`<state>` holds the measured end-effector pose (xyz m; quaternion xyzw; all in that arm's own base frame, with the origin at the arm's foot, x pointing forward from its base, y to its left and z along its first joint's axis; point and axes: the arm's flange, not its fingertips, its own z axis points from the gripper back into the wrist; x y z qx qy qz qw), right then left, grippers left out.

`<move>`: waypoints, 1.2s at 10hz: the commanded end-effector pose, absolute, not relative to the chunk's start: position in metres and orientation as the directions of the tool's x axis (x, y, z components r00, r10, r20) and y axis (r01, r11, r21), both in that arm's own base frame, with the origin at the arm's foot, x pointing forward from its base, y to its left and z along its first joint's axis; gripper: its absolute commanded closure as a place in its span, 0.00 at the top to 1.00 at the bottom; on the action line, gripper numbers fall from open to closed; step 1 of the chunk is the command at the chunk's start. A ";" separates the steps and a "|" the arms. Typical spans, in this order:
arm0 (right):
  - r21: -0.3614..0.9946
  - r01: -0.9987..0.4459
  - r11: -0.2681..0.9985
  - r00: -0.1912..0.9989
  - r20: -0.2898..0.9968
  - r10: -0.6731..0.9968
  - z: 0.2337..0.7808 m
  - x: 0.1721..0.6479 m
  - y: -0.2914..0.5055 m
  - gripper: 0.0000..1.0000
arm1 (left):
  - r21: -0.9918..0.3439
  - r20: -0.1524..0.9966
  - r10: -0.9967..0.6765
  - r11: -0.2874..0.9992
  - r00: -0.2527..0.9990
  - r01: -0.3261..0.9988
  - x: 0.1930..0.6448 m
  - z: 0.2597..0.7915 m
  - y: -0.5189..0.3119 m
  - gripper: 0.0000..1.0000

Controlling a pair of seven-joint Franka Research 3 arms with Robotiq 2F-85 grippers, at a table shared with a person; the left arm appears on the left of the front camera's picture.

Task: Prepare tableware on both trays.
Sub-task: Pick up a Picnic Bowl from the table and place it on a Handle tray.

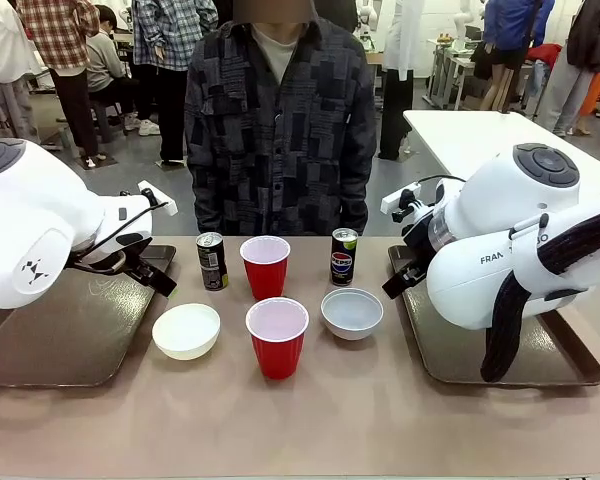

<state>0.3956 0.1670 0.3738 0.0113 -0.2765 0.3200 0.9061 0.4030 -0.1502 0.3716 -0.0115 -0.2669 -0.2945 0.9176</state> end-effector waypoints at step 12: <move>-0.226 -0.509 0.830 0.759 0.338 0.557 0.440 0.205 0.158 1.00 | 0.162 0.219 -0.703 0.710 0.677 0.685 0.268 0.462 -0.122 1.00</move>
